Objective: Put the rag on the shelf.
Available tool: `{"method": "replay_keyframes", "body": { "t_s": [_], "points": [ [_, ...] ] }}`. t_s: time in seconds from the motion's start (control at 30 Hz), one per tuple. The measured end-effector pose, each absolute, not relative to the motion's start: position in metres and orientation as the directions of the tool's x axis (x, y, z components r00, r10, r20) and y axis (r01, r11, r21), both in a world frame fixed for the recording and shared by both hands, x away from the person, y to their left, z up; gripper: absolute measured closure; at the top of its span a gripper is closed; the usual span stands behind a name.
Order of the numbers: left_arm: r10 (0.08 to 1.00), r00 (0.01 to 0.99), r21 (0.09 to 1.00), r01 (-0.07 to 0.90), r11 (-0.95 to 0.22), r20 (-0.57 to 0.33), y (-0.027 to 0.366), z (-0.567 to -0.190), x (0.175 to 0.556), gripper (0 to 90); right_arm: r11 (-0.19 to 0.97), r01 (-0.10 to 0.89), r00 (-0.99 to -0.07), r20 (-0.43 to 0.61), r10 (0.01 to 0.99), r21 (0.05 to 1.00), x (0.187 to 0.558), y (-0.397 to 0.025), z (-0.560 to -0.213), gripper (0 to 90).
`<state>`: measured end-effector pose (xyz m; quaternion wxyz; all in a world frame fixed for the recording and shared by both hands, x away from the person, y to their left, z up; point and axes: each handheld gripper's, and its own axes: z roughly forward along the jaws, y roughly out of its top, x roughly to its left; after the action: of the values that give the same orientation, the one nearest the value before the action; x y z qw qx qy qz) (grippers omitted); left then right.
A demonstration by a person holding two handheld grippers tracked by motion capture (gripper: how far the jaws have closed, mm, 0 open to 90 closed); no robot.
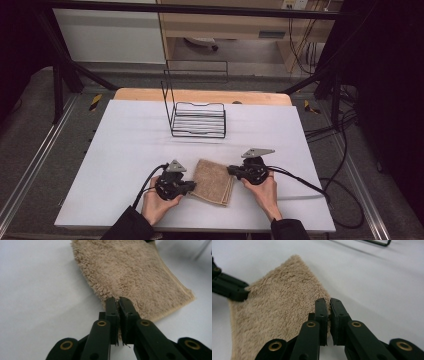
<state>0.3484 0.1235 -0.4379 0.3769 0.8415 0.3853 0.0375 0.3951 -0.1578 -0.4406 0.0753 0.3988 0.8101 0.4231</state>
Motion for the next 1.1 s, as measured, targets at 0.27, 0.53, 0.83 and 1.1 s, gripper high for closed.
{"method": "replay_keyframes", "body": {
  "t_s": [0.27, 0.53, 0.83, 1.1],
  "points": [
    [0.692, 0.691, 0.664, 0.62, -0.418, -0.209, 0.123, -0.44, 0.343, 84.0, 0.361, 0.55, -0.692, 0.169, 0.702, 0.753, 0.404, -0.146, -0.451, 84.7],
    [0.702, 0.685, 0.701, 0.598, -0.388, -0.196, 0.135, -0.43, 0.349, 67.3, 0.333, 0.521, -0.695, 0.163, 0.701, 0.786, 0.4, -0.151, -0.441, 68.2],
    [0.725, 0.667, 0.735, 0.577, -0.356, -0.172, 0.146, -0.42, 0.376, 31.1, 0.294, 0.522, -0.663, 0.165, 0.73, 0.801, 0.39, -0.179, -0.434, 36.4],
    [0.731, 0.661, 0.725, 0.585, -0.363, -0.168, 0.136, -0.424, 0.401, 18.6, 0.264, 0.56, -0.626, 0.192, 0.755, 0.786, 0.381, -0.201, -0.438, 13.7]
  ]
}}
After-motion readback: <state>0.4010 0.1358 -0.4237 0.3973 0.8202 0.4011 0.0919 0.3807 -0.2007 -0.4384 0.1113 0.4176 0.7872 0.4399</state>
